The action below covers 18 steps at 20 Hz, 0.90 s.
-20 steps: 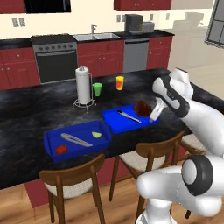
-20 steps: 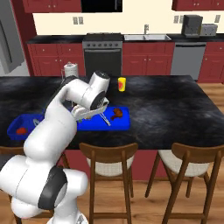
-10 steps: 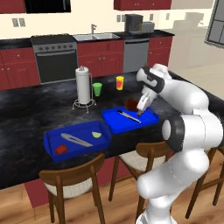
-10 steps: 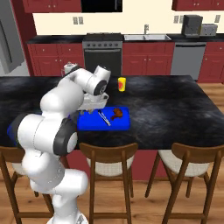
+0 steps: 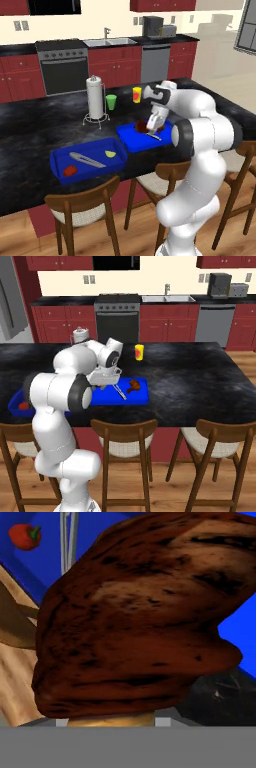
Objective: Gather the bell pepper and lemon wedge from the fridge and place them on a tray on the dining counter. Then gather the steak and chicken drumstick from the fridge and place them on the other tray.
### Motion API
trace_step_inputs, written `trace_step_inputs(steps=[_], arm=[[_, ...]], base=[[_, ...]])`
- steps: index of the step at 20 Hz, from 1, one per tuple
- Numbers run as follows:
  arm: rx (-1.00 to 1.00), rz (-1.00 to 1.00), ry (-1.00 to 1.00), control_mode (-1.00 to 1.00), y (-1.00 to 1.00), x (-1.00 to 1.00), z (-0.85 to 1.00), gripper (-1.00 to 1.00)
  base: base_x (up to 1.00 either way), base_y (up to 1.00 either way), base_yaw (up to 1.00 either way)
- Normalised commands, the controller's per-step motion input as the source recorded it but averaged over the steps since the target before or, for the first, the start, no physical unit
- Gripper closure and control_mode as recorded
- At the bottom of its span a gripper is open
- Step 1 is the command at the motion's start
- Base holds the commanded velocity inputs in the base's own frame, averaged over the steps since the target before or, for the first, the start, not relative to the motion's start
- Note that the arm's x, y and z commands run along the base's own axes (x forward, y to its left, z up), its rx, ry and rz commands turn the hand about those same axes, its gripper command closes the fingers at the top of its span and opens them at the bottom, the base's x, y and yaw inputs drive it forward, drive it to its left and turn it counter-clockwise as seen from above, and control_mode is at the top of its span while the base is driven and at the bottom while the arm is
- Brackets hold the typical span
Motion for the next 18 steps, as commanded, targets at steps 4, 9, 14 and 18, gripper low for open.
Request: trace_step_inputs(steps=[4,9,14,18], arm=[[0.0,-0.01,0.03,-1.0,0.01,0.43,-0.19,1.0],[0.0,-0.01,0.01,-1.0,0.0,0.54,-0.11,1.0],[0.0,-0.01,0.0,-1.0,0.0,0.53,-0.19,1.0],[-0.01,0.0,0.0,-1.0,0.01,0.42,-0.31,1.0]], base=[[0.0,0.0,0.0],[0.0,0.0,0.0],[0.0,0.0,0.0],[0.0,0.0,0.0]])
